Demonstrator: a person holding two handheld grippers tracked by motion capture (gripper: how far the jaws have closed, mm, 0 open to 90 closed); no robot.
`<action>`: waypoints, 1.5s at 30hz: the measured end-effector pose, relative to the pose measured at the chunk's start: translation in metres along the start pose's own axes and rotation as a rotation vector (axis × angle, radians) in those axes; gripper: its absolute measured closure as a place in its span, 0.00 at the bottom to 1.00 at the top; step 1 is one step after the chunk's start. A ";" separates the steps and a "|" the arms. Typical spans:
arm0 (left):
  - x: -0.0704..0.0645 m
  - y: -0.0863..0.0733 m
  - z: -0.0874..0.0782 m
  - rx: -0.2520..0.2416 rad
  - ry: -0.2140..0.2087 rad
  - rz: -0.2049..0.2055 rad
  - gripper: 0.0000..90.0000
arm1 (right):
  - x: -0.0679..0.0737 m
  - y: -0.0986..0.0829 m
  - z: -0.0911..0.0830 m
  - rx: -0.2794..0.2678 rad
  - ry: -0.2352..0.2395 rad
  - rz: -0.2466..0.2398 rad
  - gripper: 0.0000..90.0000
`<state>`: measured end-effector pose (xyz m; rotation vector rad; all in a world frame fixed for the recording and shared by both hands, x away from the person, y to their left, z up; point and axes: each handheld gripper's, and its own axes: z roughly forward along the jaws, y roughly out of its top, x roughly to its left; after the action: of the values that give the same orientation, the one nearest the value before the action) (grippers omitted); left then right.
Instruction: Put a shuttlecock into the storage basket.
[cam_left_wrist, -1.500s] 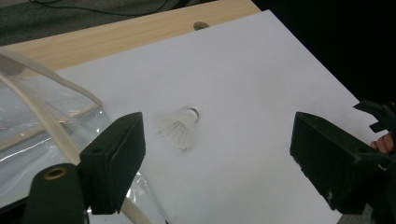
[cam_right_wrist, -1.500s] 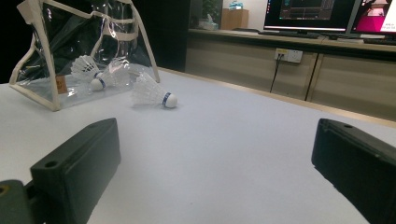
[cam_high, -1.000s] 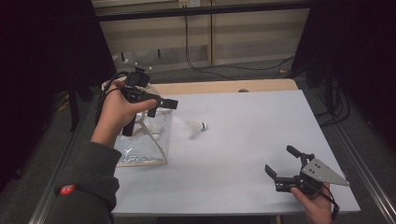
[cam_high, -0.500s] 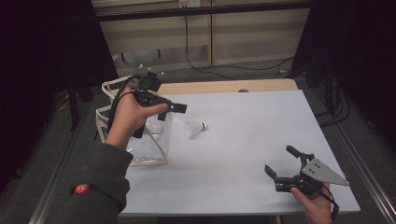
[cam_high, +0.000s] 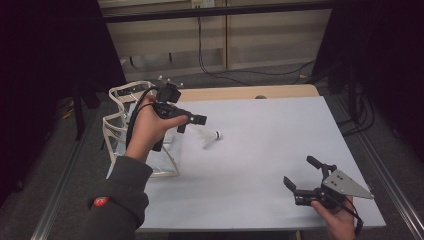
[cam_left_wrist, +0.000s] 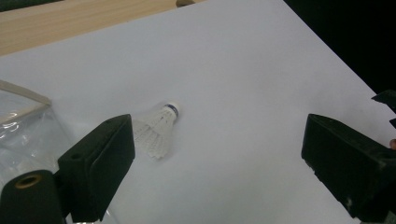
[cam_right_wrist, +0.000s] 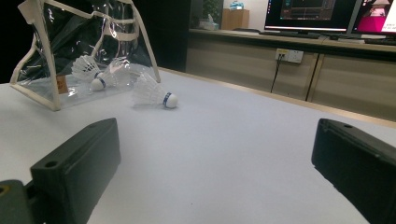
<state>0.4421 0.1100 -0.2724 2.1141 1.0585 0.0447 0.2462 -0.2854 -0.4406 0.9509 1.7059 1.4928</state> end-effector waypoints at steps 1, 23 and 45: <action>0.000 -0.001 0.002 0.008 0.003 0.007 0.11 | 0.000 0.000 0.000 0.000 0.000 -0.001 0.02; 0.003 -0.014 0.030 0.037 0.017 0.010 0.05 | 0.000 0.000 0.000 0.002 0.000 -0.007 0.02; 0.008 -0.027 0.059 0.024 0.025 -0.020 0.03 | -0.003 -0.002 -0.002 0.007 -0.012 -0.004 0.02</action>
<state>0.4495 0.0896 -0.3347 2.1289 1.0997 0.0488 0.2455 -0.2890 -0.4420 0.9576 1.7048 1.4768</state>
